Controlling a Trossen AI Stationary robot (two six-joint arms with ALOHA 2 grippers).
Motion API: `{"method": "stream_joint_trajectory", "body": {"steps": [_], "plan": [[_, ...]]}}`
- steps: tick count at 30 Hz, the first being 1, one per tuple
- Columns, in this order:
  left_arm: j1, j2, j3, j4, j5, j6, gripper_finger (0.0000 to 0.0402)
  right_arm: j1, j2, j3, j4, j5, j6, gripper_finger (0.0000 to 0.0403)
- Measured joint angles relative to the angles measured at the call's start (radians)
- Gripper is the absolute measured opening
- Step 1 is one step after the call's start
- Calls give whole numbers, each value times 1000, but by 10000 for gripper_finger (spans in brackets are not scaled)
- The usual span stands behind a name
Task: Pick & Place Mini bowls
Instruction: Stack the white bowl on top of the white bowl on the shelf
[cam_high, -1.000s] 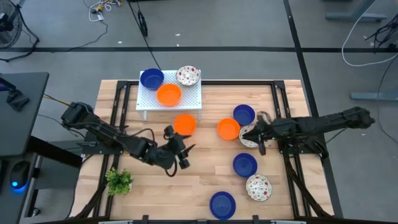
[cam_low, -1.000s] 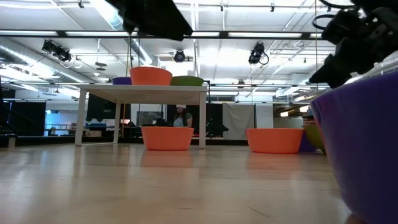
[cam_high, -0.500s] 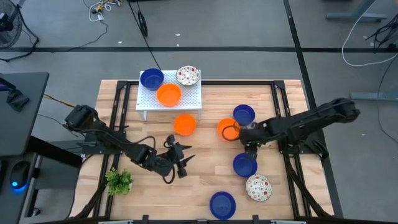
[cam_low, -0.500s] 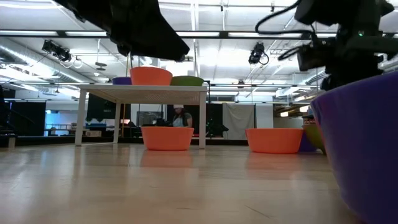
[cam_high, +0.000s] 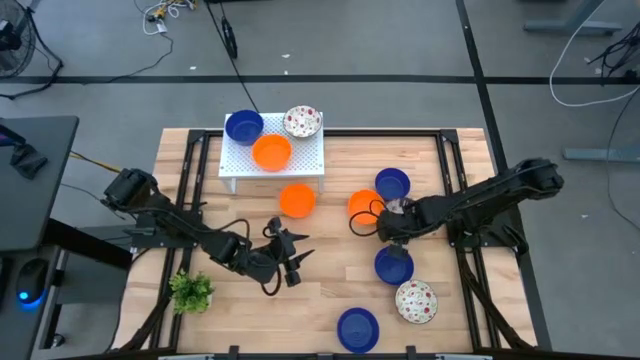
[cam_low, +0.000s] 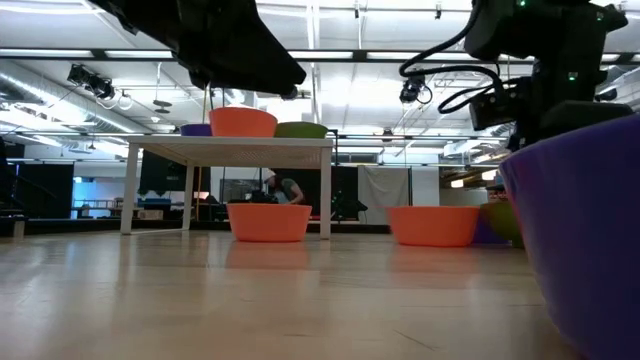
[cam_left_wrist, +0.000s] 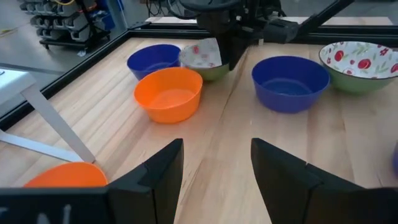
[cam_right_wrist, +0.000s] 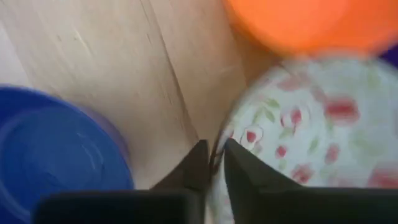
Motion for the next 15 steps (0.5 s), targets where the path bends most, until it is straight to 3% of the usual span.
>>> {"method": "stream_joint_trajectory", "body": {"steps": [2,6,10,15], "plan": [[0,0,0,0,0,0,193,9,-2,4,0,18,-15,13],[1,0,0,0,0,0,193,50,1,49,-99,0,0,17],[1,0,0,0,1,1,193,108,2,165,-219,-22,-16,6],[1,-1,0,0,6,-1,193,147,2,354,-260,74,-152,4]]}}
